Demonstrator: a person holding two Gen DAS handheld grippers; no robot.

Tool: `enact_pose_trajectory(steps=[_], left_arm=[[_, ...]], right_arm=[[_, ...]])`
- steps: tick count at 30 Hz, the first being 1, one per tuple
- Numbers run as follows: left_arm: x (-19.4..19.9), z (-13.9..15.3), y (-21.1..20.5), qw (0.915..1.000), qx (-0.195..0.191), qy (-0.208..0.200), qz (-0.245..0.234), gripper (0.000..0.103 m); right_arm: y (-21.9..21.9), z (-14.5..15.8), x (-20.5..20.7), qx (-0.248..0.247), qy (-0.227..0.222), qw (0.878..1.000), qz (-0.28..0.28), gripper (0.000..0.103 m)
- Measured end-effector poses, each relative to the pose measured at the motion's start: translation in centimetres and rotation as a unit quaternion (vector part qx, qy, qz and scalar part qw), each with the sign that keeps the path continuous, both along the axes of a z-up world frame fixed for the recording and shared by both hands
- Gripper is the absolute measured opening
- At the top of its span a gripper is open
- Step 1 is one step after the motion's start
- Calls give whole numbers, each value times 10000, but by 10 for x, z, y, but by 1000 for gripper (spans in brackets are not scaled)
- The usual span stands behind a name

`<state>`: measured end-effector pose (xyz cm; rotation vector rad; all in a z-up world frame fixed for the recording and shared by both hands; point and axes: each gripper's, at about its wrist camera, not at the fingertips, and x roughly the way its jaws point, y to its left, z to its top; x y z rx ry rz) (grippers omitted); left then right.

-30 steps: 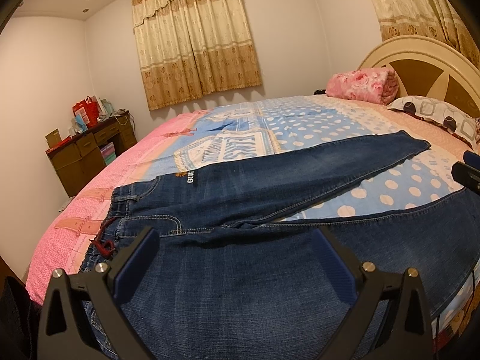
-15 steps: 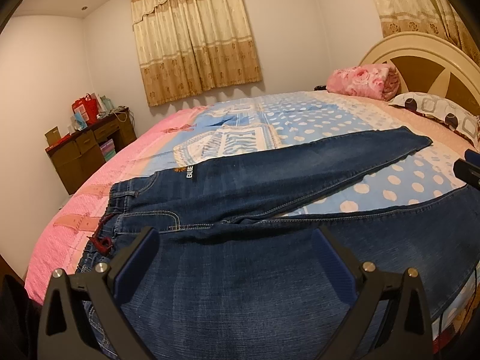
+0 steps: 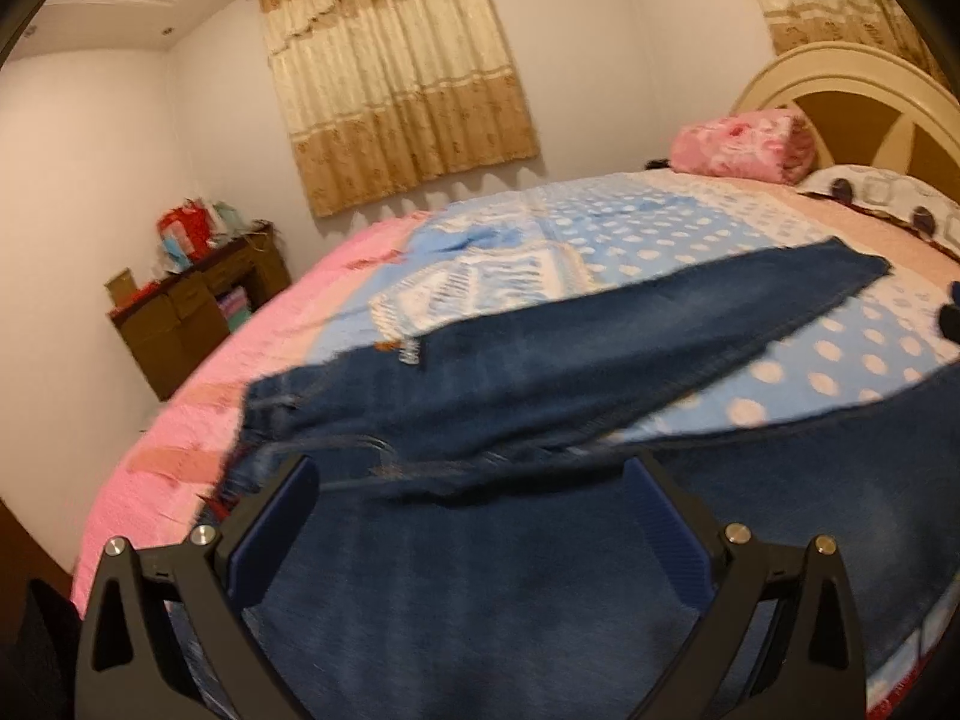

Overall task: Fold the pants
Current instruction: 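Lower the left tool to the jeans waistband while the right tool reaches the leg hems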

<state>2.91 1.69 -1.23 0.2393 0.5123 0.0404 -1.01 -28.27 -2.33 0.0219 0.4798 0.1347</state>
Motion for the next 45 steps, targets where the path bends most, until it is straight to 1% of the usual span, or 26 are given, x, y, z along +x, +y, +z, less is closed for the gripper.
enact_pose_trajectory(steps=[2,6,8,10,13,15,16,18,20,22,25,27,32,35,39,40,41,43,45], left_arm=[[14,7,15,9998,-67,-26,169,103],[55,18,42,9984,-162,-14,535,103],[78,21,54,9973,-260,38,684,103],[101,20,64,9958,-281,74,870,103],[136,13,76,9931,-262,205,1128,103],[157,8,85,9912,-244,306,1265,103],[165,6,89,9905,-250,356,1304,103],[184,0,98,9890,-260,459,1384,103],[203,-7,107,9868,-173,569,1506,103],[219,-14,121,9845,-270,710,1583,103],[242,-27,144,9787,-553,984,1716,103],[251,-34,153,9756,-609,1075,1815,103],[266,-51,174,9698,-603,1262,1998,103],[270,-57,184,9679,-588,1316,2061,103],[270,-58,195,9658,-778,1392,2043,103],[269,-58,198,9657,-805,1416,2021,103],[268,-58,200,9656,-817,1437,2009,103],[265,-56,205,9662,-801,1431,1990,103],[262,-54,209,9668,-793,1423,1971,103]], right_arm=[[-20,5,11,-92,42,9999,-106,102],[-71,19,37,-208,76,9984,-517,102],[-102,22,60,-310,218,9964,-760,102],[-139,23,88,-275,425,9931,-1061,102],[-186,19,122,-153,692,9871,-1434,102],[-224,13,150,-68,914,9811,-1705,102],[-234,11,156,-58,951,9795,-1774,102],[-265,5,180,11,1114,9738,-1980,102],[-282,2,198,-15,1160,9718,-2053,102],[-296,-3,218,-85,1182,9702,-2114,102],[-323,-13,257,90,1365,9691,-2052,101],[-337,-20,280,231,1530,9683,-1958,101],[-364,-37,321,498,1702,9642,-1973,101],[-375,-47,336,547,1812,9616,-1988,101],[-378,-61,350,807,2002,9598,-1795,101],[-375,-68,354,773,2155,9579,-1730,101],[-372,-71,354,727,2215,9576,-1692,100],[-362,-73,355,459,2245,9605,-1577,100],[-359,-73,355,484,2252,9619,-1473,100]])
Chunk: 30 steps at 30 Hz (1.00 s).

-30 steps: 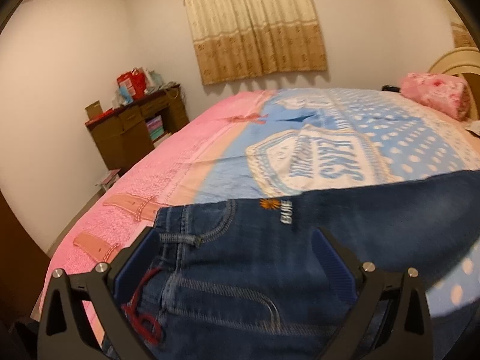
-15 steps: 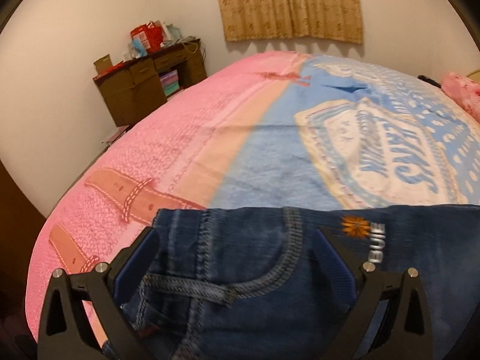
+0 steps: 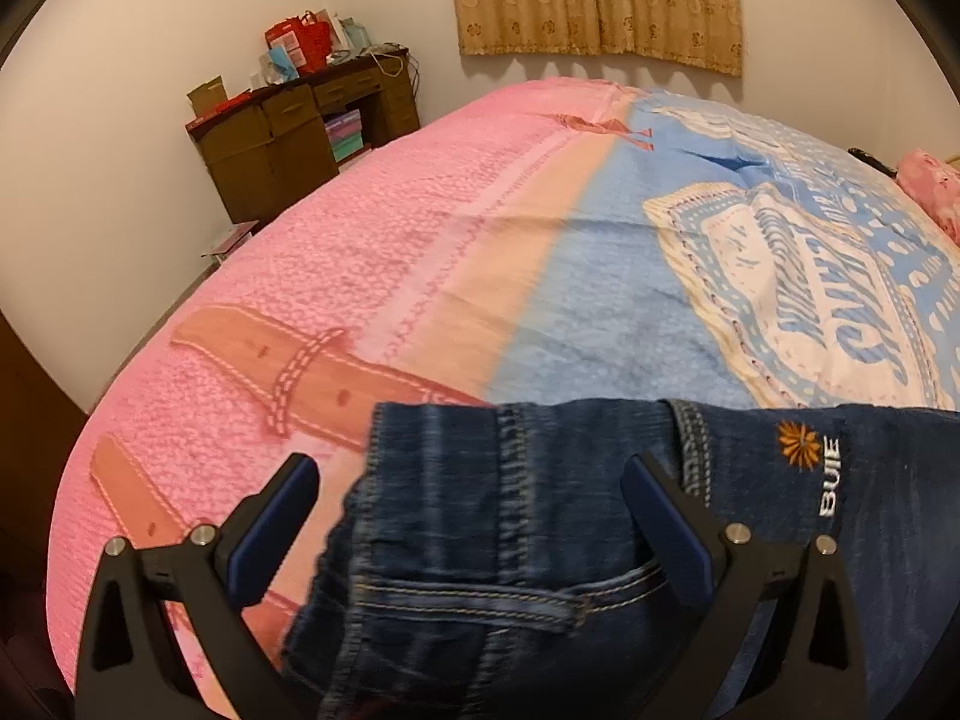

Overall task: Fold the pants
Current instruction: 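Lower the left tool to the jeans waistband while the right tool reaches the leg hems, then grasp the waistband with the left tool while the right tool grasps the hems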

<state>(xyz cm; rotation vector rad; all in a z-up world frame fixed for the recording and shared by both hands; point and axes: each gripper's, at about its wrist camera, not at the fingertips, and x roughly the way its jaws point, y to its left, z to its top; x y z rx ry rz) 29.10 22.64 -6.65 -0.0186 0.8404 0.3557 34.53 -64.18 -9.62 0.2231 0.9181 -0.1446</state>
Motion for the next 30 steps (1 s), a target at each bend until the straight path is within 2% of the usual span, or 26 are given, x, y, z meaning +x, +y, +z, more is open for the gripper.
enact_pose_trajectory(steps=[4,7,10,20,23,25,26,27,28,29,30], left_arm=[[-5,4,13,9999,-107,-16,16,103],[-9,7,21,9998,-162,-82,12,103],[-6,3,27,9996,-290,-26,-16,103],[24,-13,34,9973,-633,286,-227,102],[31,-23,37,9959,-756,447,-218,97],[31,-23,33,9965,-699,358,-301,82],[32,-22,29,9965,-632,355,-414,69],[32,-22,25,9972,-501,382,-401,66],[31,-22,23,9973,-447,389,-424,62],[30,-22,20,9971,-414,388,-499,54],[29,-21,18,9971,-405,373,-529,52]], right_arm=[[6,3,-1,144,-42,9996,247,72],[5,1,-2,198,-78,9993,301,67],[2,0,-3,179,-135,9996,180,49],[-1,-2,0,143,-162,9995,219,48],[-5,-3,2,232,-189,9993,232,48],[-5,-4,4,235,-187,9993,243,47],[-5,-4,5,235,-175,9993,245,47],[-5,-4,5,245,-177,9992,247,47],[-6,-4,6,274,-183,9992,230,44],[-7,-3,5,286,-195,9992,202,37],[-10,-3,5,323,-209,9991,158,32]])
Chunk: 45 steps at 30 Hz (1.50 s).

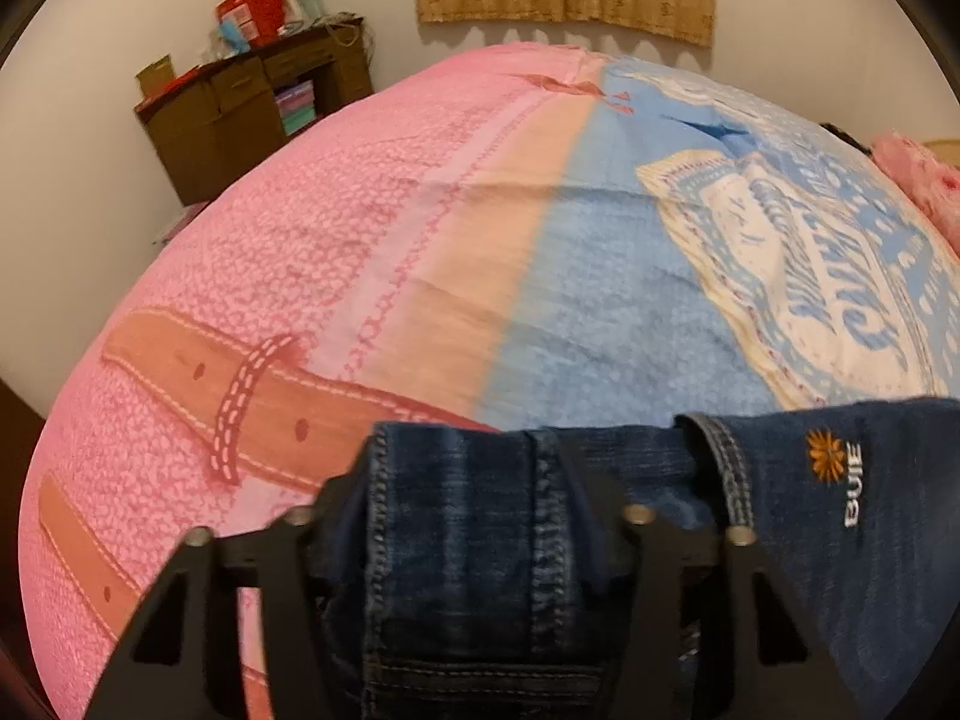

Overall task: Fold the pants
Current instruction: 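Grasp the waistband with the left tool while the right tool grasps the hems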

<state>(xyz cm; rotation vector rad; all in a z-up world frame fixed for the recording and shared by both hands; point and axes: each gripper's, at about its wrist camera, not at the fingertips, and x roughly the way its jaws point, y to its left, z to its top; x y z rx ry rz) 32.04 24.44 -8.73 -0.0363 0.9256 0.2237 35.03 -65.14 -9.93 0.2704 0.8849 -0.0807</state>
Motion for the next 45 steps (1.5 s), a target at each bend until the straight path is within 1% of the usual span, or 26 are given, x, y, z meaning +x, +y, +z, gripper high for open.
enact_pose_trajectory(steps=[2,3,5,7,12,14,18,22,27,29,31,35,38,40,42,45], left_arm=[[-3,3,-1,10000,10,-48,-11,48],[-5,5,1,9999,-29,-96,14,47],[-12,12,4,9995,-182,-270,33,45],[-21,21,8,9985,-279,-469,45,44],[-40,46,10,9948,-426,-924,-29,44],[-45,53,11,9937,-465,-1013,-53,44],[-59,66,16,9897,-705,-1241,-80,43],[-79,80,17,9850,-905,-1459,-155,42],[-111,98,17,9800,-1029,-1682,-251,41],[-129,104,20,9771,-1127,-1778,-297,40],[-142,106,23,9756,-1187,-1818,-321,40],[-177,108,28,9715,-1314,-1938,-365,40],[-206,108,34,9662,-1471,-2083,-367,40],[-222,107,37,9639,-1507,-2160,-380,40],[-240,105,42,9611,-1594,-2218,-410,40],[-262,95,46,9591,-1710,-2219,-407,39]], right_arm=[[-6,1,-3,240,-95,9997,-28,15],[-5,1,-4,270,-117,9996,-10,13],[0,5,-7,173,-152,9997,19,9],[2,9,-10,149,-199,9997,19,9],[0,30,-25,252,-531,9983,-19,9],[1,42,-32,274,-655,9975,-10,9],[4,64,-49,297,-873,9957,25,9],[8,89,-76,325,-1154,9927,111,9],[9,121,-123,383,-1575,9866,187,8],[8,135,-150,445,-1763,9831,195,8],[10,145,-170,479,-1898,9804,223,8],[11,164,-230,587,-2244,9724,269,8],[8,169,-269,645,-2380,9688,234,8],[5,169,-293,707,-2452,9667,201,8],[1,166,-322,819,-2505,9645,185,8],[-2,155,-350,894,-2502,9639,176,8]])
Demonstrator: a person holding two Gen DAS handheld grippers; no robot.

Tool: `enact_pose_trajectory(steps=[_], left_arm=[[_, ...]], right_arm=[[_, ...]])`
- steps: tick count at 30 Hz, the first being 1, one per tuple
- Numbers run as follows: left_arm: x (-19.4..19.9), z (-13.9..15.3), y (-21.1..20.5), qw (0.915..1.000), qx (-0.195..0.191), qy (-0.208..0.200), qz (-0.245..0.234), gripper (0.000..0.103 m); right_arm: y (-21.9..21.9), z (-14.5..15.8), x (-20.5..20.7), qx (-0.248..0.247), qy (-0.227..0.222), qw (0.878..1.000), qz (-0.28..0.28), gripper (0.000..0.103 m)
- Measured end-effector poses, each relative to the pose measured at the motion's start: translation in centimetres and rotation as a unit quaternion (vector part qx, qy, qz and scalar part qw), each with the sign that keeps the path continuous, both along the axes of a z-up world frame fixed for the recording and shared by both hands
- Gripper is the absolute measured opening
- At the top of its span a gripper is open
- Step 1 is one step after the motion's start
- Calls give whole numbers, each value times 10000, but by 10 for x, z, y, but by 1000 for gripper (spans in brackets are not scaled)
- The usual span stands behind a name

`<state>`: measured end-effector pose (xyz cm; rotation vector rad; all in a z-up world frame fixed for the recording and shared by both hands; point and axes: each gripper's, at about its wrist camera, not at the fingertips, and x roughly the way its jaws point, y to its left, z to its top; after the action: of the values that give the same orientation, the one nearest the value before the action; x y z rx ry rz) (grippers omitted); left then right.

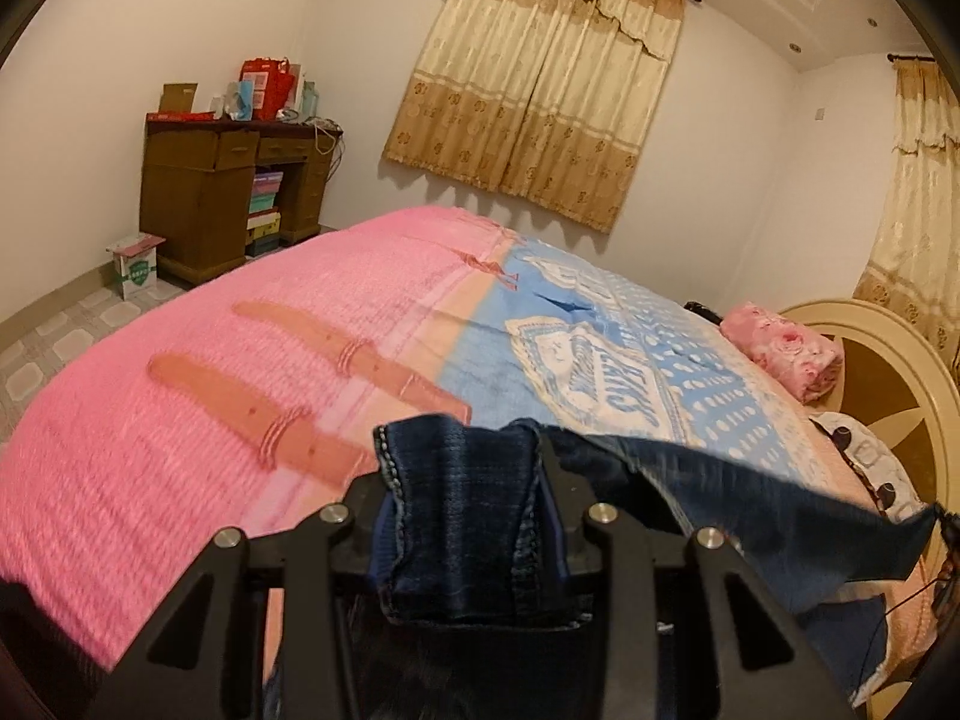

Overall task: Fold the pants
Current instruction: 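Grasp the waistband with the left tool while the right tool grasps the hems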

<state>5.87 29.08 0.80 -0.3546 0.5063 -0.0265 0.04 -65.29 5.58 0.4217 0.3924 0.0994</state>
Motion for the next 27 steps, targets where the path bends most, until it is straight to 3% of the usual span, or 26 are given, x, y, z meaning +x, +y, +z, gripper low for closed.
enact_pose_trajectory(steps=[9,14,18,21,22,23,27], left_arm=[[-41,-44,3,9984,-359,410,-125,43],[-58,-53,6,9980,-438,450,-108,44],[-57,-52,11,9975,-576,394,-112,44],[-63,-40,15,9975,-636,210,-239,45],[-66,-37,15,9977,-612,188,-223,50],[-70,-36,17,9983,-550,161,-127,63],[-80,-42,31,9978,-578,267,164,65]], right_arm=[[-12,-85,-80,680,59,9973,256,9],[-14,-130,-98,704,472,9964,86,9],[-19,-140,-97,749,662,9949,-139,9],[-22,-126,-98,905,342,9953,-93,9],[-23,-118,-105,946,122,9954,-55,9],[-25,-116,-108,920,97,9956,-119,9],[-57,-131,-115,600,861,9852,-1359,9]])
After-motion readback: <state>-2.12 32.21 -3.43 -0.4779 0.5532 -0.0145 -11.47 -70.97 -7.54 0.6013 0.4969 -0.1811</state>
